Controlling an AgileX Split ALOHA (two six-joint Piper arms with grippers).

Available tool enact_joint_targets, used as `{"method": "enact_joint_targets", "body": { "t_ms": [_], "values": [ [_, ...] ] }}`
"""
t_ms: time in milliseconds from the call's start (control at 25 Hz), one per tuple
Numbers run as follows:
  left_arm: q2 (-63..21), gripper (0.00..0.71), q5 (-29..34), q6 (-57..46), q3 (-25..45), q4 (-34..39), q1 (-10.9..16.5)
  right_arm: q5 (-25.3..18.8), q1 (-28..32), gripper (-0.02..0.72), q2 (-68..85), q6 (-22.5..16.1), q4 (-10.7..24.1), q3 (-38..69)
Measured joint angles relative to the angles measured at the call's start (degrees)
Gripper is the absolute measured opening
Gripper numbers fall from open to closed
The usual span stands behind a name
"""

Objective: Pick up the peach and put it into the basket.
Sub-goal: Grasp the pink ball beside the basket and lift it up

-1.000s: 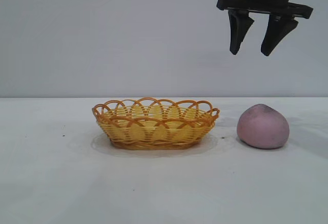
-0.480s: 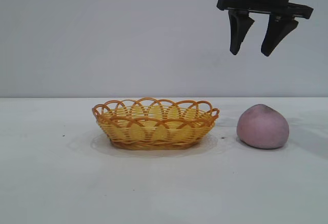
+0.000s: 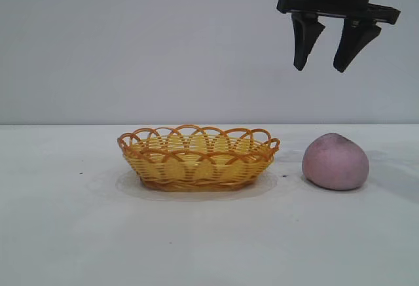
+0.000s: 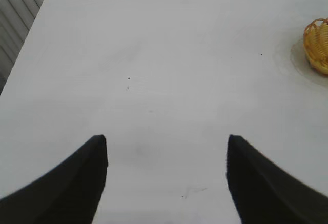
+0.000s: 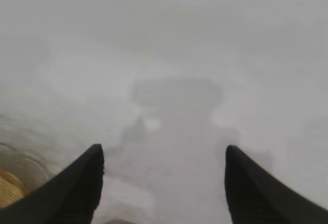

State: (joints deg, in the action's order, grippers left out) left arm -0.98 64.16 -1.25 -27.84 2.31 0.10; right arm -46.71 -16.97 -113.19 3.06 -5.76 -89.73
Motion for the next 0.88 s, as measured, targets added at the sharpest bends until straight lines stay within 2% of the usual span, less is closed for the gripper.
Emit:
{"method": "enact_joint_targets", "body": {
  "t_ms": [160, 400, 720, 880],
  "values": [
    [0.0, 0.486, 0.0, 0.0, 0.0, 0.0, 0.0, -2.3, 0.0, 0.434, 0.4, 0.0, 0.5, 0.0],
    [0.0, 0.486, 0.0, 0.0, 0.0, 0.0, 0.0, -7.8, 0.0, 0.434, 2.7, 0.0, 4.1, 0.0],
    [0.0, 0.486, 0.0, 0.0, 0.0, 0.0, 0.0, -18.5, -1.8, 0.434, 3.0, 0.0, 4.2, 0.0],
    [0.0, 0.486, 0.0, 0.0, 0.0, 0.0, 0.0, -21.2, -4.0, 0.434, 2.7, 0.0, 3.7, 0.0]
  ]
}}
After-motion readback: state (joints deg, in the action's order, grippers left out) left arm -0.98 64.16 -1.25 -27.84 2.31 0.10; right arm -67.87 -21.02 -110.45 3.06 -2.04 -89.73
